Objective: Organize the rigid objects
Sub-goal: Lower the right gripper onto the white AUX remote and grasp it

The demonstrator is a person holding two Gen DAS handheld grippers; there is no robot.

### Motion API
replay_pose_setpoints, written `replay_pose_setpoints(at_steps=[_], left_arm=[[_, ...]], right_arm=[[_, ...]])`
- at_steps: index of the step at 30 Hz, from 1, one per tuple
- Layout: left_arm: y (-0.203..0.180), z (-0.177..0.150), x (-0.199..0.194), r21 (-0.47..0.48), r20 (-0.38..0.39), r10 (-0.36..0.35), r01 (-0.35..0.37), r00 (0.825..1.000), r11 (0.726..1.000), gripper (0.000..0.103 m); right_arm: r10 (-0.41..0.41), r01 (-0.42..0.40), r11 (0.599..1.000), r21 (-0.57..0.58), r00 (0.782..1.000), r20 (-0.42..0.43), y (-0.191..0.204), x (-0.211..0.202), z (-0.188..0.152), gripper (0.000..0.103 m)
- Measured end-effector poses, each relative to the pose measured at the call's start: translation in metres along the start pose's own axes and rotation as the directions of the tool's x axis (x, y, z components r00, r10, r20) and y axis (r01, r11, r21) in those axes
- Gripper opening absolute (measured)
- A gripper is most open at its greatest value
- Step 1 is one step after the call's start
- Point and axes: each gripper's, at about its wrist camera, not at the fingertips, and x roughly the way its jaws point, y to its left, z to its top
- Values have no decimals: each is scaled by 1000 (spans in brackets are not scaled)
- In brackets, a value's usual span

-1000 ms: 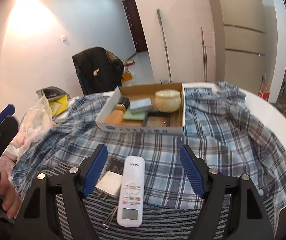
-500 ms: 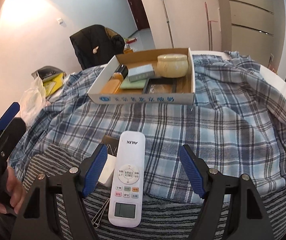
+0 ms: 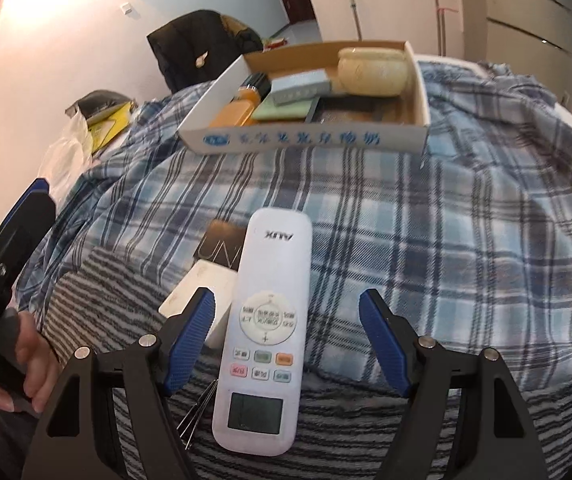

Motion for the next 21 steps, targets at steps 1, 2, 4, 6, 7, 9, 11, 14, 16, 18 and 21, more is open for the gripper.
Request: replay_pose_setpoints(at_steps=[1, 2, 4, 6, 7, 9, 11, 14, 16, 18, 21], left_arm=[[0, -1, 0, -1, -3, 1, -1, 1000, 1000, 103], [1, -1, 1, -2, -5, 2, -2, 1000, 1000, 103], [1, -2, 1, -4, -3, 3, -3, 1000, 1000, 103], [0, -2, 1, -3, -2, 4, -4, 1000, 1000, 103], [1, -2, 1, -2, -5, 5, -5, 1000, 1000, 103], [1, -2, 1, 0, -7, 8, -8, 1000, 1000, 103], [1, -2, 1, 1, -6, 8, -8, 1000, 1000, 103], [1, -2, 1, 2, -8, 8, -8, 1000, 1000, 103], [1, -2, 1, 1, -10, 11, -11, 1000, 1000, 103], [1, -2, 1, -2, -9, 13, -13, 1000, 1000, 103], [2, 0, -1, -4, 2, 21, -21, 1000, 1000, 103]], right_arm=[[0, 0, 1000, -1, 1000, -10, 0, 2, -1, 73], [3, -2, 1000, 0, 1000, -16, 0, 4, -2, 73], [8, -7, 1000, 2, 1000, -16, 0, 4, -2, 70], [14, -14, 1000, -8, 1000, -15, 2, 2, -3, 65], [12, -12, 1000, -15, 1000, -13, 4, 2, -3, 63], [9, -9, 999, -32, 1000, -12, 6, 1, -4, 56], [7, -8, 999, -33, 1000, -12, 6, -1, -3, 46], [4, -5, 1000, -27, 1000, -19, 4, -3, -3, 42], [-9, 8, 1000, -26, 1000, -22, 3, -5, -2, 41], [-22, 22, 999, -33, 1000, -17, 3, -12, -3, 41], [-63, 63, 996, -70, 998, -11, 4, -25, -6, 40]])
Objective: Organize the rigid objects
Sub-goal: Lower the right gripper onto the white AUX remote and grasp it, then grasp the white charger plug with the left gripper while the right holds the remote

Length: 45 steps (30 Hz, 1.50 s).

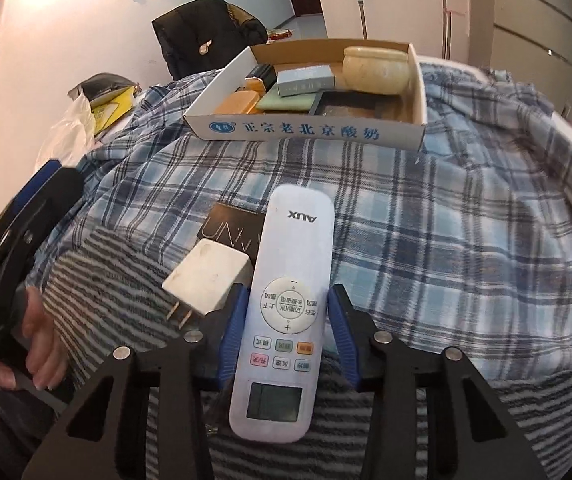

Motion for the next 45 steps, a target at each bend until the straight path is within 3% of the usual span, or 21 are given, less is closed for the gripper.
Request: replay_pose_setpoints(at_steps=[3, 8, 10, 15, 19, 23, 30, 35, 38, 39, 42, 45], left_arm=[[-1, 0, -1, 4, 6, 3, -3, 1000, 1000, 103], [-4, 0, -2, 14, 13, 7, -7, 1000, 1000, 103], [-4, 0, -2, 13, 16, 8, -8, 1000, 1000, 103], [-4, 0, -2, 12, 12, 7, -7, 1000, 1000, 103], [-3, 1, -2, 12, 14, 7, -7, 1000, 1000, 103], [-4, 0, -2, 12, 10, 8, -8, 1000, 1000, 103], [-4, 0, -2, 15, 11, 7, -8, 1000, 1000, 103], [-6, 1, -3, 36, 11, 15, -15, 1000, 999, 103], [-9, 1, 1, 42, -11, 21, -21, 1000, 999, 103], [-9, 0, 2, 38, -17, 17, -16, 1000, 999, 103], [-8, -1, 2, 33, -15, 21, -20, 1000, 999, 103], [-8, -1, 2, 33, -16, 21, -21, 1000, 999, 103]], right_arm=[[-48, 47, 999, -28, 999, -15, -4, -12, -6, 31], [-57, 55, 998, -34, 997, -60, -5, -6, -13, 31], [-72, 71, 997, -29, 997, -34, -3, -6, -16, 32], [-98, 97, 995, -19, 994, -43, -2, 4, -21, 53], [-60, 63, 997, 46, 996, -68, -14, 16, -23, 53], [-60, 63, 996, 67, 997, -53, -16, 10, -22, 39], [-167, 166, 986, 36, 986, 28, -24, -29, -33, 39], [-220, 220, 973, 70, 975, -2, -44, -36, -49, 39], [-207, 207, 974, 90, 978, -17, -51, -28, -55, 39], [-211, 211, 973, 91, 977, -6, -50, -28, -56, 40], [-199, 198, 976, 91, 980, 7, -47, -25, -53, 56], [-232, 230, 970, 81, 973, 18, -44, -20, -51, 57]])
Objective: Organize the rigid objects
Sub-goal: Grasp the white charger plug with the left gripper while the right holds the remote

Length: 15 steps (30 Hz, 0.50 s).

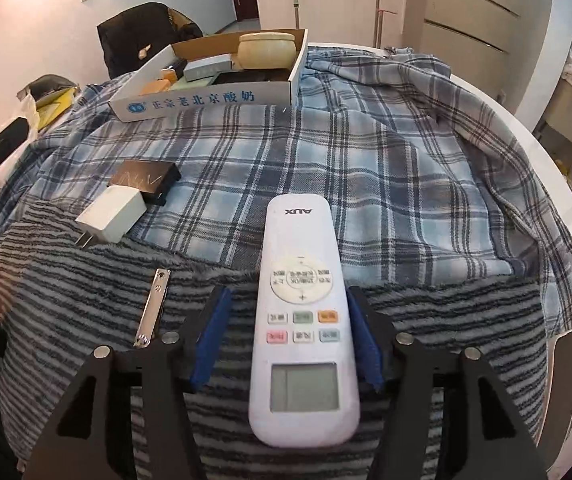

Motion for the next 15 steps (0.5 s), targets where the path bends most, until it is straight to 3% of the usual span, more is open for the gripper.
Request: replay_pose_setpoints(at_steps=[3, 6, 8, 12, 15], left_arm=[[0, 0, 0, 0, 1, -1, 1, 1000, 1000, 103], [1, 0, -1, -4, 9, 5, -5, 1000, 1000, 103], [5, 0, -7, -26, 54, 19, -18, 998, 1000, 103], [8, 4, -10, -42, 49, 12, -10, 999, 999, 103], [6, 7, -4, -49, -17, 6, -7, 1000, 999, 103]], right_arm=[[-61, 62, 998, -32, 997, 41, 6, -1, -3, 39], [-29, 28, 999, 20, 998, 63, -1, -6, -5, 39], [14, -20, 998, 62, 996, 89, -8, -13, -5, 39], [-67, 63, 998, 27, 985, 157, -8, -25, -3, 39], [-63, 53, 997, 55, 976, 210, -15, -35, 1, 39]])
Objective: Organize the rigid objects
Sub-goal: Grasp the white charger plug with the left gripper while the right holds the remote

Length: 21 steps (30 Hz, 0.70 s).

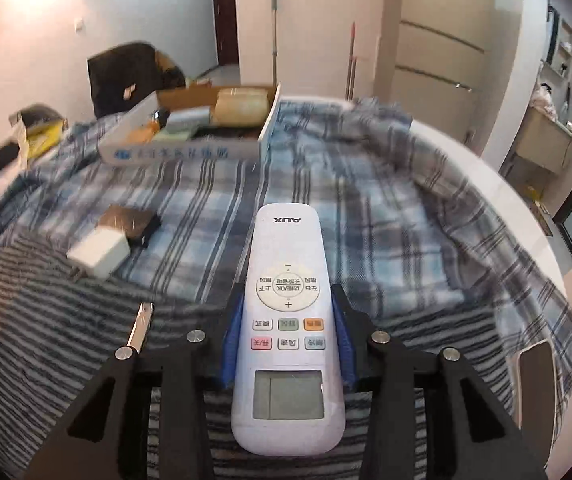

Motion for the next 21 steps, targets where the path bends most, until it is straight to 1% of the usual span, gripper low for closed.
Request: replay_pose_setpoints(at_steps=[2, 3, 5, 7, 9, 10, 12, 13, 16, 19, 20, 21], left_arm=[[-3, -1, 6, -8, -58, -23, 23, 998, 1000, 103], [-6, -2, 10, -11, -93, -27, 26, 995, 1000, 103], [-11, -4, 15, -10, -139, -48, 47, 989, 999, 103], [-19, -6, 25, 6, -209, -56, 59, 976, 998, 103], [-29, -9, 37, 39, -281, -51, 64, 958, 997, 103], [-36, -14, 44, 62, -326, -51, 75, 944, 995, 102], [-44, -19, 52, 79, -376, -52, 88, 925, 993, 95], [-48, -22, 57, 78, -402, -57, 96, 914, 992, 95], [-54, -23, 65, 54, -436, -76, 111, 897, 992, 95], [-60, -24, 77, 57, -470, -60, 98, 880, 994, 95], [-60, -25, 81, 55, -482, -56, 94, 874, 994, 92], [-61, -26, 84, 50, -492, -53, 90, 869, 995, 87]], right_arm=[[0, 0, 1000, 23, 1000, 22, -4, -1, 2, 39], [-6, 5, 1000, 24, 1000, 24, -4, 1, 2, 39], [-16, 16, 1000, 22, 1000, 18, -4, 5, -1, 39], [-16, 16, 1000, 26, 1000, -6, -5, 11, -3, 39], [-3, 4, 1000, 30, 999, -36, -7, 17, -3, 39], [-7, 8, 1000, 24, 999, -44, -6, 20, -3, 39], [-12, 13, 1000, 13, 998, -63, -4, 25, -4, 39], [-6, 7, 1000, 13, 997, -79, -3, 29, -6, 39], [22, -19, 999, 32, 995, -100, -7, 33, -8, 39], [33, -29, 999, 41, 995, -96, -9, 33, -8, 39], [34, -30, 999, 41, 995, -96, -9, 33, -9, 39], [36, -32, 999, 42, 995, -95, -9, 33, -9, 39]])
